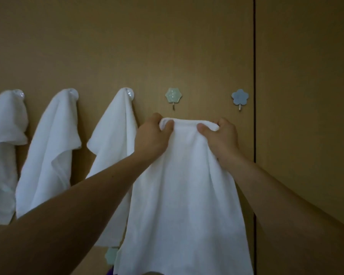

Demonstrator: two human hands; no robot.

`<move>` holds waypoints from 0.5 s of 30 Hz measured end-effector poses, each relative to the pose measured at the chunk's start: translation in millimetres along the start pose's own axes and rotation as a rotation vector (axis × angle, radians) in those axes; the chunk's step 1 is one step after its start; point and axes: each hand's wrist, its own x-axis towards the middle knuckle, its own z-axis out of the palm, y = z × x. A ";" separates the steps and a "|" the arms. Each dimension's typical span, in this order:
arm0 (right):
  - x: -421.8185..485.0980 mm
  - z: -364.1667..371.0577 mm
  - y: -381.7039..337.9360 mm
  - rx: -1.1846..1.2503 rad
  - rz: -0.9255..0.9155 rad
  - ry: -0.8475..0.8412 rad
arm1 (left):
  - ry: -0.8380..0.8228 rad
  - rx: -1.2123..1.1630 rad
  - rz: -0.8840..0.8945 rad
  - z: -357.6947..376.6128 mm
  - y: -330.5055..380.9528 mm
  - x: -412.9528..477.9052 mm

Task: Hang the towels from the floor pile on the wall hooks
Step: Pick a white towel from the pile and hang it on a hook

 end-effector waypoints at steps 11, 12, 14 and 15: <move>84.9 58.0 -34.7 -0.402 -0.192 0.128 | 0.048 0.217 -0.067 4.9 -19.6 91.9; 83.3 60.6 -29.7 -0.456 -0.205 0.119 | 0.039 0.237 -0.079 7.3 -25.2 89.8; 79.6 62.7 -22.2 -0.515 -0.232 0.134 | 0.057 0.242 -0.083 9.7 -32.4 86.9; 79.4 62.3 -20.9 -0.528 -0.232 0.140 | 0.067 0.232 -0.081 9.6 -33.5 87.0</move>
